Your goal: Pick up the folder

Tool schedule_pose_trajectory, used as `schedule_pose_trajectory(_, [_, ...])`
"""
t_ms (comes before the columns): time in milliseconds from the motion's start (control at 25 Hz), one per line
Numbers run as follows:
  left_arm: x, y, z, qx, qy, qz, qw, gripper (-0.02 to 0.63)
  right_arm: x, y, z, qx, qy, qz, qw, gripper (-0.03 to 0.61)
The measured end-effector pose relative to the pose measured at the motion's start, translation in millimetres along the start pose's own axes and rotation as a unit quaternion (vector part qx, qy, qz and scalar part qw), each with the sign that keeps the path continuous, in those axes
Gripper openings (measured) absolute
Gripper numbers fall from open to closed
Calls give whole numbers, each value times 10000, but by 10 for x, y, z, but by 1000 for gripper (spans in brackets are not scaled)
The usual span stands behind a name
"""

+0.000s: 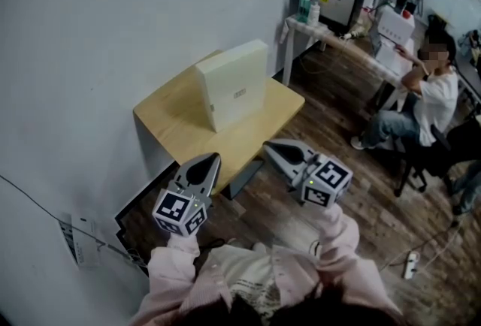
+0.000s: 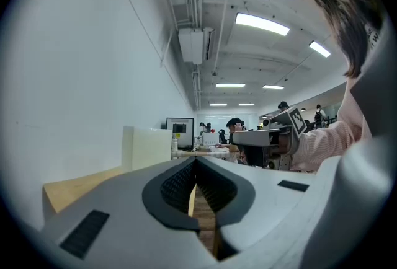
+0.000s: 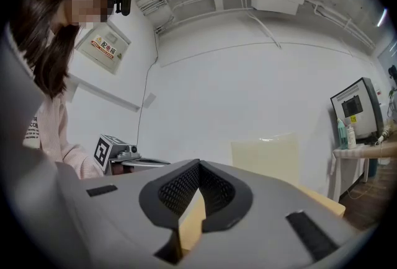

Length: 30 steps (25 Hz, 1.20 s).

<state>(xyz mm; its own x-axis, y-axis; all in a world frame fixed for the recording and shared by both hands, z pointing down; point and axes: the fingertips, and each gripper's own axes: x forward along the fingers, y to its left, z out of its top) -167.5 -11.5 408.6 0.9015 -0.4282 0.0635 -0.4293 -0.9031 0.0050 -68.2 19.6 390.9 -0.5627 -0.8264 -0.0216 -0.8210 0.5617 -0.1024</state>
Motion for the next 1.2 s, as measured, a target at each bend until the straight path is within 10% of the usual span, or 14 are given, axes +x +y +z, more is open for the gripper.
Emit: schedule_pose_trajectory(1200, [315,308,-26,-277,23,12,9996,-5,216,-443,-12,275,69,-100,9995,-5])
